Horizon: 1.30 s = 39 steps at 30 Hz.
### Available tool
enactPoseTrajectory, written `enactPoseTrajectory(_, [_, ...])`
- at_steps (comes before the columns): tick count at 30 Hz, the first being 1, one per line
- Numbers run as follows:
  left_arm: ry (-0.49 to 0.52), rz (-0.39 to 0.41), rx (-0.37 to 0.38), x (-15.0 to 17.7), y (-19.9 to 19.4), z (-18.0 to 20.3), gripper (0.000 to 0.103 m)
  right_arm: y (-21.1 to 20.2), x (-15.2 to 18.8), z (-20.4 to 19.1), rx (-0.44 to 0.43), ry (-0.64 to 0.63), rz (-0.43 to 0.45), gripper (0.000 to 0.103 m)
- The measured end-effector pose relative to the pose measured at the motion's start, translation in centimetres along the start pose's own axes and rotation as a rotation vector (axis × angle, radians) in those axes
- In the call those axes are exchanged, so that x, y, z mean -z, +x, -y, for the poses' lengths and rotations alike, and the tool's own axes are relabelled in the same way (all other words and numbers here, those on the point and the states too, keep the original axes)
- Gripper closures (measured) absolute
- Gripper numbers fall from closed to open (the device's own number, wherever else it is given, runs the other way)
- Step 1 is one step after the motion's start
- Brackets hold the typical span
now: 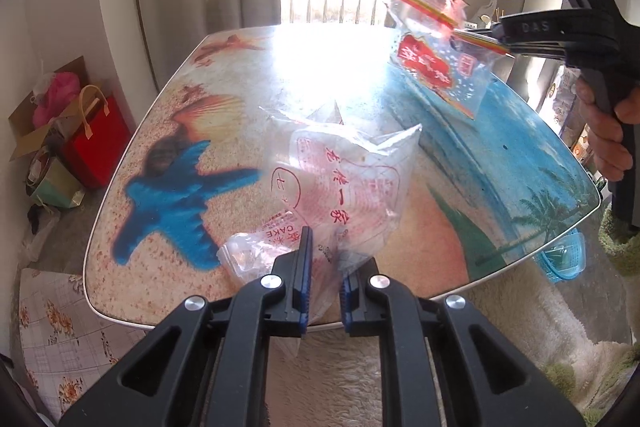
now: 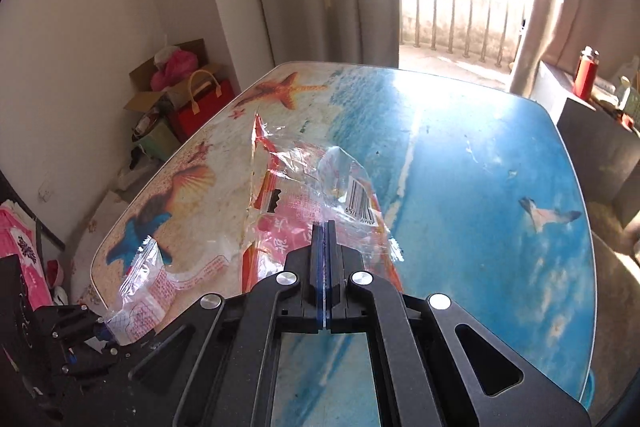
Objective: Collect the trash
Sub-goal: 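Carry both bags over the blue wastebasket with both tools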
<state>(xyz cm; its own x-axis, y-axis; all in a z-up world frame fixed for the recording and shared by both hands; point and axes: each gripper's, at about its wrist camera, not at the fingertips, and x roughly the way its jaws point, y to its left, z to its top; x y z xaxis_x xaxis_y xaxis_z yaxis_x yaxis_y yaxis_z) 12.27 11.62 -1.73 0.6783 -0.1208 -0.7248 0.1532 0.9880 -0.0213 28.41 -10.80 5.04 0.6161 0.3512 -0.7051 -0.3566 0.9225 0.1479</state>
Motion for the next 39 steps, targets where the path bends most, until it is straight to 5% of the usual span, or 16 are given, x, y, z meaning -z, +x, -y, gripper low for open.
enactPoseTrajectory(24, [0.008,0.081,0.060,-3.2,-4.0,2.2,0.093,-8.7,3.8,5.3,-0.050,0.256,0.169,0.103])
enactPoseTrajectory(39, [0.144,0.160,0.153,-7.2,-6.7,9.8,0.093,-15.7,7.7,11.9,-0.031,0.371,0.308,0.103])
